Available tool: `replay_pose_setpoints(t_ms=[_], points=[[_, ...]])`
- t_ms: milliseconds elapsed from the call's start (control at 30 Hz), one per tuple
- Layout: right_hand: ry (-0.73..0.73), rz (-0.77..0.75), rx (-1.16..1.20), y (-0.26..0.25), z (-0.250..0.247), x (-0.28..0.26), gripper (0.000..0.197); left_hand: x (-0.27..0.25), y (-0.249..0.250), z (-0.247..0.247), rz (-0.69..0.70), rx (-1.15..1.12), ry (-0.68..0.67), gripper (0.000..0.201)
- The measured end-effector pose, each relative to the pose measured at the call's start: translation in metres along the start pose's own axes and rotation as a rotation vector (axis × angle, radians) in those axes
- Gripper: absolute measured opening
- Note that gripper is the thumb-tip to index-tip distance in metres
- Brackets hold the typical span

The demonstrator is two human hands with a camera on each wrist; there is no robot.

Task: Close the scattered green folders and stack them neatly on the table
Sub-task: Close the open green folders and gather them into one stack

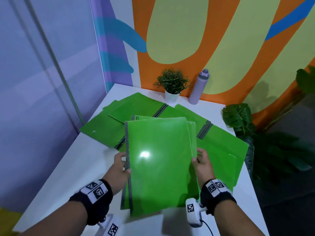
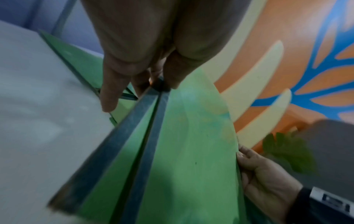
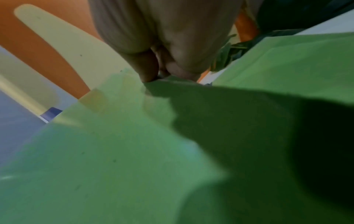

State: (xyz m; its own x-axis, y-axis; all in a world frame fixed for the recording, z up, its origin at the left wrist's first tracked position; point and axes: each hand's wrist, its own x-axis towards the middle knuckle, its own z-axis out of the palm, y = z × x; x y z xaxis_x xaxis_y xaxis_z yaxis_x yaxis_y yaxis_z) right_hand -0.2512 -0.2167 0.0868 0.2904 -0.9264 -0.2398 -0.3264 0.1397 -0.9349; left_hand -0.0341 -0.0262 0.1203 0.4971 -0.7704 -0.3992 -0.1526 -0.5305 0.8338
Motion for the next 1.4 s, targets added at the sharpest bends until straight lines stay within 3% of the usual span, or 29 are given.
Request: replay_pose_setpoints(t_ms=[100,200,333,433,600,833,967,1100,1167,1233,1333,1400], points=[[-0.075,-0.117,-0.042,-0.016,0.012,0.014,0.037,0.002,-0.005,-0.007,-0.04,-0.019,0.08,0.021],[-0.183,-0.134,-0.205,-0.004,0.026,0.042,0.04,0.002,-0.009,-0.018,-0.026,-0.007,0.177,0.013],[-0.201,0.1,-0.676,0.034,0.039,0.079,0.063,0.0,-0.017,-0.04,-0.042,0.002,0.288,0.01],[-0.212,0.208,-0.856,0.041,0.047,0.091,0.072,-0.003,-0.022,-0.055,-0.079,-0.007,0.339,0.01],[-0.359,0.151,-1.04,0.055,0.066,0.095,0.073,-0.004,-0.027,-0.069,-0.124,0.005,0.348,0.017],[-0.487,0.056,-1.197,0.079,0.036,0.05,0.075,0.0,-0.024,-0.07,-0.148,0.013,0.297,0.01],[-0.512,0.007,-1.23,0.089,0.02,0.008,0.078,0.007,-0.028,-0.062,-0.167,0.007,0.234,0.02],[-0.547,-0.061,-1.244,0.098,0.009,-0.03,0.086,0.012,-0.032,-0.048,-0.174,0.023,0.14,0.018],[-0.569,-0.063,-1.218,0.102,0.003,-0.04,0.074,0.012,-0.032,-0.04,-0.175,0.042,0.077,0.017],[-0.566,-0.012,-1.172,0.096,0.0,-0.047,0.043,0.013,-0.034,-0.032,-0.191,0.048,0.018,0.021],[-0.365,0.051,-0.921,0.098,-0.001,-0.04,0.098,0.014,-0.036,-0.021,-0.176,0.087,-0.073,0.017],[-0.279,0.118,-0.695,0.086,0.001,-0.039,0.103,0.016,-0.034,-0.011,-0.14,0.106,-0.143,0.029]])
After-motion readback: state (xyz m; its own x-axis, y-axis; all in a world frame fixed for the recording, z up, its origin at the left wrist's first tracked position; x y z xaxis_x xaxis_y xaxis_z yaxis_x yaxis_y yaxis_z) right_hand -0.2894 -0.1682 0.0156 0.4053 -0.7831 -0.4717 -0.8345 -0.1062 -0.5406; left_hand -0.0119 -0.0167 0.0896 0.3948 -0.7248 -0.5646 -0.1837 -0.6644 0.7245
